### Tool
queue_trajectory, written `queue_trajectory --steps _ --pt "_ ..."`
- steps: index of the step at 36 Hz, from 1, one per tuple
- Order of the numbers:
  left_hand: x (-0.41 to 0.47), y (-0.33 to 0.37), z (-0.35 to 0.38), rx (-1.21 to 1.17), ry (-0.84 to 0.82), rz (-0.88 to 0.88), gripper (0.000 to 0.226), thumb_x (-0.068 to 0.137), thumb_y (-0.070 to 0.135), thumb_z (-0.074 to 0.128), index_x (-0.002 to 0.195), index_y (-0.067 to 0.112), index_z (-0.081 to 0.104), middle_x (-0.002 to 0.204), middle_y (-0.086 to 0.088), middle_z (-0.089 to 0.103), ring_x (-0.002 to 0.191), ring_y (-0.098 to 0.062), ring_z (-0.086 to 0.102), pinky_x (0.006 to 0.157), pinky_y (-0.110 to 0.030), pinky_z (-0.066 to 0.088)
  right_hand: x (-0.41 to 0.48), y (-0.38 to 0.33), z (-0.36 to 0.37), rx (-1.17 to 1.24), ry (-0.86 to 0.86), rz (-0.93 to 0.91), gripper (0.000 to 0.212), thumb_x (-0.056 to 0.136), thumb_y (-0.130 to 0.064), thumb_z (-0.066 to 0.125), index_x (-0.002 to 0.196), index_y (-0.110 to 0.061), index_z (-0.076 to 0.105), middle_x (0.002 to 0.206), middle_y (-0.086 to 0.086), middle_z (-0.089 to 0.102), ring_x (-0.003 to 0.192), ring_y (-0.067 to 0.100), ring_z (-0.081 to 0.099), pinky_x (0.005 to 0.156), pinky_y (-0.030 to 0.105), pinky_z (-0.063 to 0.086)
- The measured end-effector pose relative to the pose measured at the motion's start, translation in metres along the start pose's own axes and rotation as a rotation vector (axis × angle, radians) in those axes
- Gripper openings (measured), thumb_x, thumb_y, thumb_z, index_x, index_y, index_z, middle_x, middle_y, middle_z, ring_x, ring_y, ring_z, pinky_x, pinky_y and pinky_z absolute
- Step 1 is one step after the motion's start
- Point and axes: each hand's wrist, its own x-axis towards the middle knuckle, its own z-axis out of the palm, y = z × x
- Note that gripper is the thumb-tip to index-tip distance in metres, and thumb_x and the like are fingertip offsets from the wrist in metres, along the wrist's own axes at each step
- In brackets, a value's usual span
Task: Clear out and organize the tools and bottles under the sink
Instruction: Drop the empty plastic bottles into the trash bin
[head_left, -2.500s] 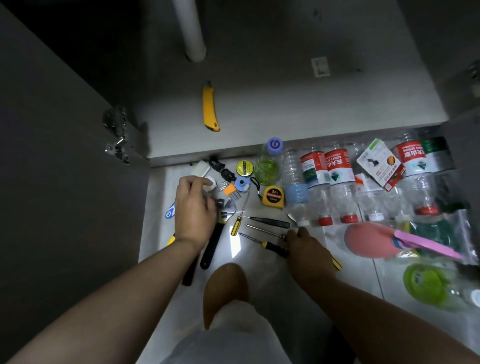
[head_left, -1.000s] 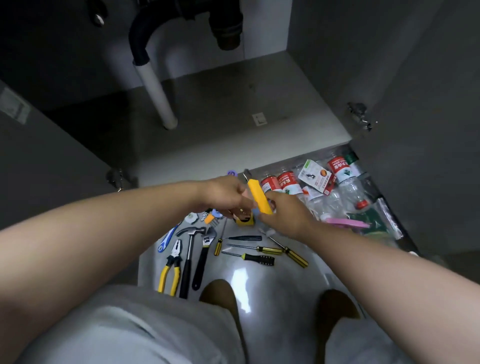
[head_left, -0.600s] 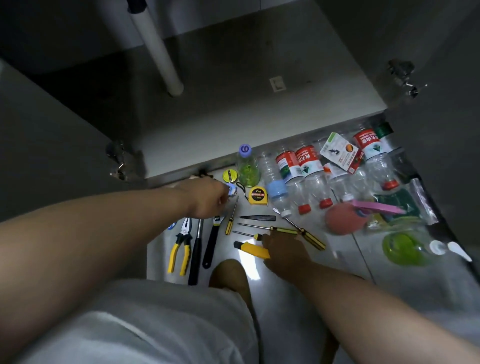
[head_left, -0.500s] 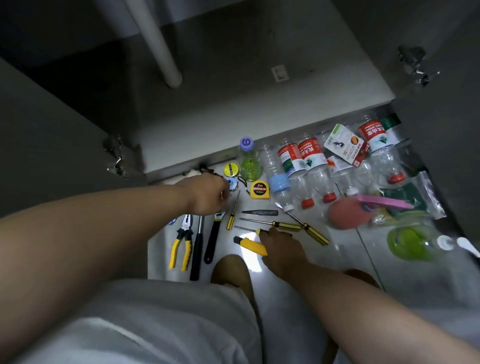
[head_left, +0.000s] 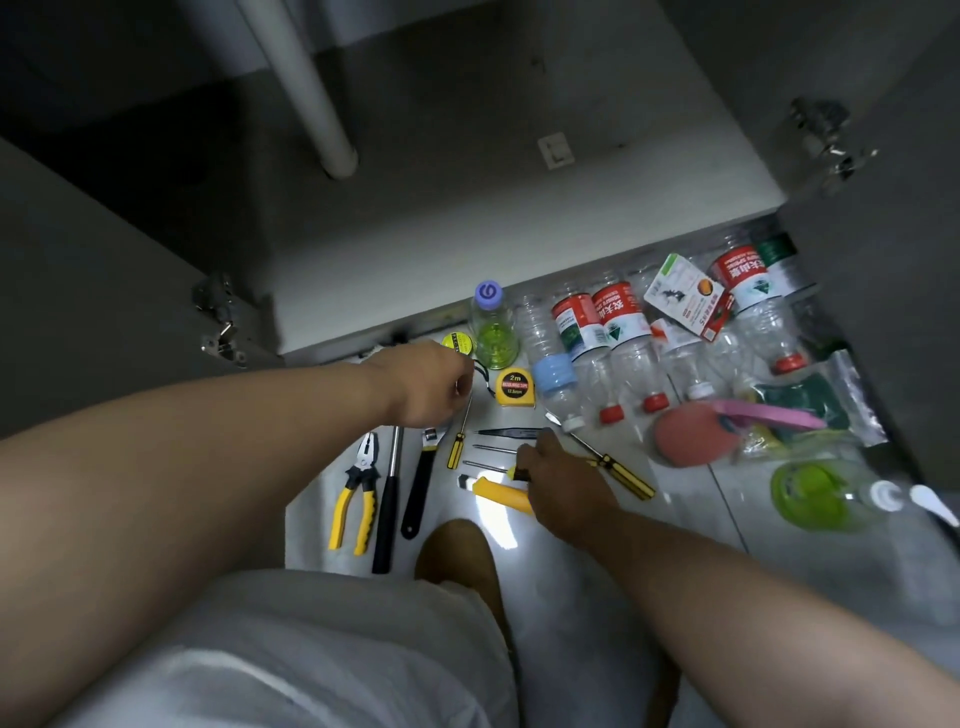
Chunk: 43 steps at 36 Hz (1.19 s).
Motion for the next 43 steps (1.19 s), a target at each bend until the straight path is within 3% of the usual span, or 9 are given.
queue_trajectory --steps 4,9,15,19,26,30,33,39,43 --pt "0.005 0.014 -0.013 0.012 0.045 0.037 0.024 0.100 0.035 0.052 0.118 0.025 0.063 0.121 0.000 0.067 0.107 -0.023 0.062 0.091 -0.042 0.054 0.009 0.016 -0.065 0.004 0.095 -0.051 0.033 0.090 -0.010 0.055 0.123 -0.016 0.054 0.132 0.011 0.040 0.089 0.036 0.063 0.074 0.040 0.054" --pt "0.019 0.040 -0.031 0.057 0.059 0.084 0.024 0.101 0.035 0.052 0.118 0.022 0.062 0.116 -0.004 0.066 0.103 -0.024 0.062 0.088 -0.037 0.053 0.022 0.050 -0.166 -0.069 0.270 -0.015 0.025 0.090 -0.008 0.057 0.114 -0.014 0.056 0.128 0.010 0.040 0.085 0.030 0.058 0.071 0.039 0.052" --pt "0.053 0.067 -0.055 -0.022 0.079 0.136 0.026 0.099 0.030 0.055 0.122 0.020 0.063 0.124 -0.002 0.066 0.115 -0.023 0.060 0.092 -0.032 0.049 0.039 0.120 -0.238 -0.133 0.073 0.190 0.037 0.091 -0.024 0.067 0.126 -0.015 0.058 0.134 0.013 0.043 0.104 0.032 0.061 0.090 0.039 0.054" --pt "0.082 0.079 -0.058 -0.114 0.128 0.134 0.023 0.097 0.031 0.057 0.115 0.021 0.067 0.119 -0.002 0.067 0.108 -0.022 0.061 0.086 -0.029 0.048 0.053 0.163 -0.234 -0.125 0.012 0.332 0.063 0.085 -0.029 0.073 0.138 -0.013 0.044 0.138 0.018 0.045 0.119 0.035 0.055 0.093 0.036 0.048" --pt "0.112 0.078 -0.032 -0.243 0.080 0.162 0.019 0.099 0.027 0.053 0.102 0.016 0.069 0.107 -0.003 0.070 0.098 -0.021 0.064 0.091 -0.041 0.054 0.083 0.189 -0.195 -0.013 0.072 0.371 0.104 0.064 -0.042 0.090 0.144 -0.011 0.033 0.142 0.018 0.046 0.128 0.034 0.048 0.103 0.045 0.048" --pt "0.116 0.073 -0.022 -0.314 0.033 0.159 0.019 0.101 0.023 0.053 0.107 0.013 0.069 0.112 -0.004 0.069 0.103 -0.021 0.063 0.095 -0.040 0.052 0.092 0.189 -0.179 -0.082 0.110 0.380 0.106 0.064 -0.051 0.088 0.144 -0.012 0.030 0.137 0.017 0.049 0.123 0.034 0.053 0.098 0.051 0.052" --pt "0.117 0.072 -0.022 -0.366 0.025 0.144 0.019 0.101 0.022 0.055 0.109 0.013 0.069 0.114 -0.003 0.068 0.106 -0.021 0.063 0.097 -0.040 0.053 0.097 0.189 -0.173 -0.154 0.156 0.417 0.096 0.066 -0.044 0.088 0.139 -0.016 0.032 0.134 0.015 0.051 0.118 0.033 0.056 0.092 0.049 0.054" --pt "0.113 0.076 -0.025 -0.413 0.019 0.131 0.018 0.101 0.023 0.055 0.110 0.012 0.068 0.116 -0.003 0.067 0.106 -0.020 0.063 0.097 -0.037 0.052 0.095 0.186 -0.177 -0.168 0.152 0.474 0.100 0.066 -0.051 0.086 0.142 -0.016 0.031 0.139 0.016 0.045 0.125 0.035 0.049 0.096 0.049 0.051" --pt "0.109 0.081 -0.034 -0.440 -0.027 0.136 0.024 0.099 0.022 0.063 0.119 0.010 0.065 0.117 -0.005 0.068 0.105 -0.021 0.065 0.091 -0.031 0.052 0.087 0.178 -0.192 0.068 0.191 0.412 0.089 0.069 -0.049 0.086 0.135 -0.015 0.037 0.132 0.016 0.050 0.115 0.033 0.056 0.088 0.045 0.057"
